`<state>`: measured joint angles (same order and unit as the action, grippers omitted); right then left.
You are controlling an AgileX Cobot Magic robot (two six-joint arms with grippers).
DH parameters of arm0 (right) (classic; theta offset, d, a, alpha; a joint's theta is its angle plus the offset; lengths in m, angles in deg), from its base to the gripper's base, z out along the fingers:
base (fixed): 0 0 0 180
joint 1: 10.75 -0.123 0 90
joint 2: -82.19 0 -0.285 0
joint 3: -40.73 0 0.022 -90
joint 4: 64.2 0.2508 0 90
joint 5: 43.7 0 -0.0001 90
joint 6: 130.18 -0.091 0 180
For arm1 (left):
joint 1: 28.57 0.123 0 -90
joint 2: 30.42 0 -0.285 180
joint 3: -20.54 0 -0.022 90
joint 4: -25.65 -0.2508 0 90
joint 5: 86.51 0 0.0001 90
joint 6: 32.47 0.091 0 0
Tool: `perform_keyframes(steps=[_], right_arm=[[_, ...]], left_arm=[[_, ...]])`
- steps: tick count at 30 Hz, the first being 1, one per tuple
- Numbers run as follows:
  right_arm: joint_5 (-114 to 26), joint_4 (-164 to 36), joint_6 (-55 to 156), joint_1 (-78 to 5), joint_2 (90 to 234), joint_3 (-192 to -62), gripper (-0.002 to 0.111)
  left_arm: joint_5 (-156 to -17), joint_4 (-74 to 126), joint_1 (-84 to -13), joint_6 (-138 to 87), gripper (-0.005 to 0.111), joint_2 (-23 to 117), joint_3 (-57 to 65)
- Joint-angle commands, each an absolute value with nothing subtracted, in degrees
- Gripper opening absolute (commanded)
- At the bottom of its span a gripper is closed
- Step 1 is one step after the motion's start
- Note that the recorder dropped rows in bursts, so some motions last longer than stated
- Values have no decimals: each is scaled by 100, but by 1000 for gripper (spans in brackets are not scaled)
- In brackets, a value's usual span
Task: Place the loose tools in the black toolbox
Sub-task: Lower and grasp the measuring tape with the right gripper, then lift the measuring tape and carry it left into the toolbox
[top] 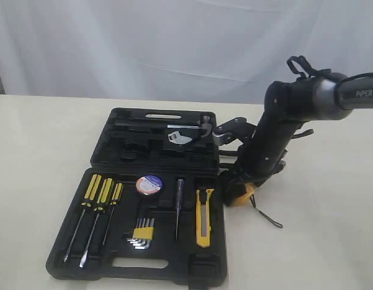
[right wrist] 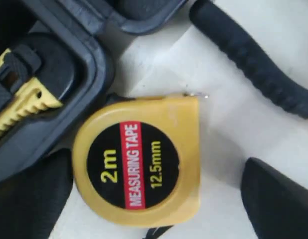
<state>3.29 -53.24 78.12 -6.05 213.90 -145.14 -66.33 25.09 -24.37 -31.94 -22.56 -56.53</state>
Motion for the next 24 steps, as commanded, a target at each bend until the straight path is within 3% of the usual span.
perform_keyframes(steps=[1,8,12,24], right_arm=[[284,-5269,7852,-617,21548,-14517,63],[317,-5271,7529,-754,21500,-14520,17],[520,-5271,6933,-754,21323,-14530,2],[1030,-5207,4448,-768,20127,-14712,-1]], left_arm=[[-6689,2565,-2464,-3206,0,-2263,-5668],[-6689,2565,-2464,-3206,0,-2263,-5668],[-6689,2565,-2464,-3206,0,-2263,-5668],[-6689,2565,-2464,-3206,0,-2263,-5668]])
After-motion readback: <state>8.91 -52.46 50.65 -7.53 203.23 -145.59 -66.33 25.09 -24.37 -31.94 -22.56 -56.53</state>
